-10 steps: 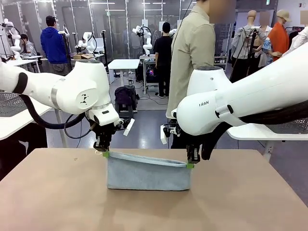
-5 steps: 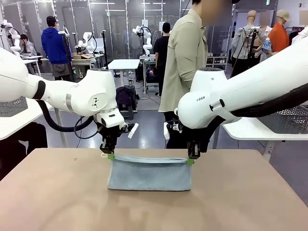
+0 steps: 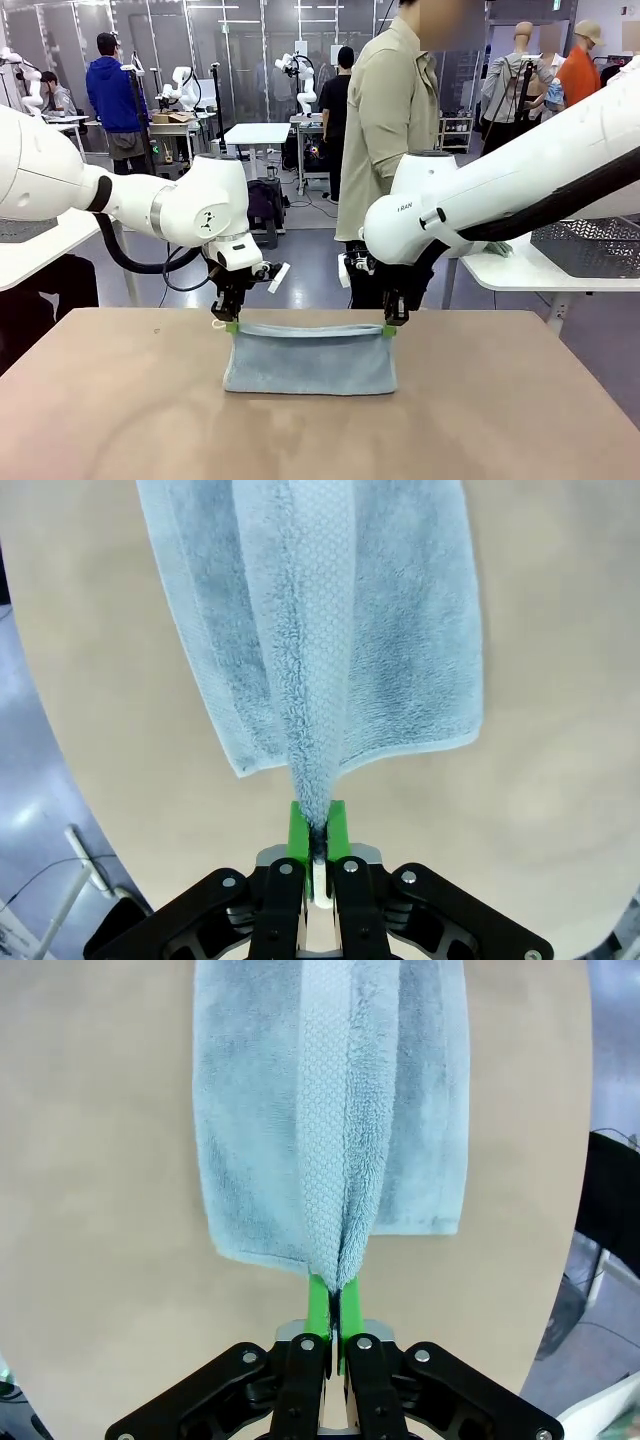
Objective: Fold the towels and place them in the basket.
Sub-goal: When a person lays out a Towel with hook on the table, fold it in half twice.
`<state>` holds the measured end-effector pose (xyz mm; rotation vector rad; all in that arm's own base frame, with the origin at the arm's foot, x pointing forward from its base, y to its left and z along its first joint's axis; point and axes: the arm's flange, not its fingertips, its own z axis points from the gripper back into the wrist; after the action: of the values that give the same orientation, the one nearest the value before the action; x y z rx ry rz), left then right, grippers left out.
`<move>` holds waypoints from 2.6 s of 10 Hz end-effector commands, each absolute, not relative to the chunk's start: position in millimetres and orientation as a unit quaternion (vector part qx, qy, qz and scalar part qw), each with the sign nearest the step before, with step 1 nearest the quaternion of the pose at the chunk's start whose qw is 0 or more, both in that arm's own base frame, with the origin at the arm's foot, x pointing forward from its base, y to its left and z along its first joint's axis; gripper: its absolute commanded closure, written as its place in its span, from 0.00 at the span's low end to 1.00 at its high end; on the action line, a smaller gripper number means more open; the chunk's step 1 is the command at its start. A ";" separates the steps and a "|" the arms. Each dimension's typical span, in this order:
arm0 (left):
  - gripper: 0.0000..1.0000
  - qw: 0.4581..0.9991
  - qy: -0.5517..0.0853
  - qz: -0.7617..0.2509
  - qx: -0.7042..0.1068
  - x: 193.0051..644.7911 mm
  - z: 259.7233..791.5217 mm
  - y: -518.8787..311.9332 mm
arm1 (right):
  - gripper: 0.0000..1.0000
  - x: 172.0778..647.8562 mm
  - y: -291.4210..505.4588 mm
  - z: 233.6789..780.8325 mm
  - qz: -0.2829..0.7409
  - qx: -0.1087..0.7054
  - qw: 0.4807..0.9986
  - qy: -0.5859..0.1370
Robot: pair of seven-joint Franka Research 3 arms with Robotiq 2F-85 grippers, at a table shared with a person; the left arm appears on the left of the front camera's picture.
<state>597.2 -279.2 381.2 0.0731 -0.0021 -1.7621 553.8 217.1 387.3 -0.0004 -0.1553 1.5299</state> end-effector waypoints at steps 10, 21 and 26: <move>0.58 0.626 -0.027 -0.775 0.083 621.5 363.9 -263.7 | 0.66 593.2 215.6 366.0 0.707 -0.021 0.699 -0.107; 0.05 0.646 -0.117 -0.755 0.003 505.7 486.9 -220.0 | 0.13 472.5 218.4 476.0 0.579 0.057 0.802 -0.134; 0.05 0.638 -0.252 -0.724 -0.069 464.6 521.0 -140.9 | 0.13 414.2 175.4 508.6 0.334 0.150 0.904 -0.219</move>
<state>467.3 -154.5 534.0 -0.1203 -0.5271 -1.6440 423.2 182.1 515.0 0.2763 -0.4054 0.8031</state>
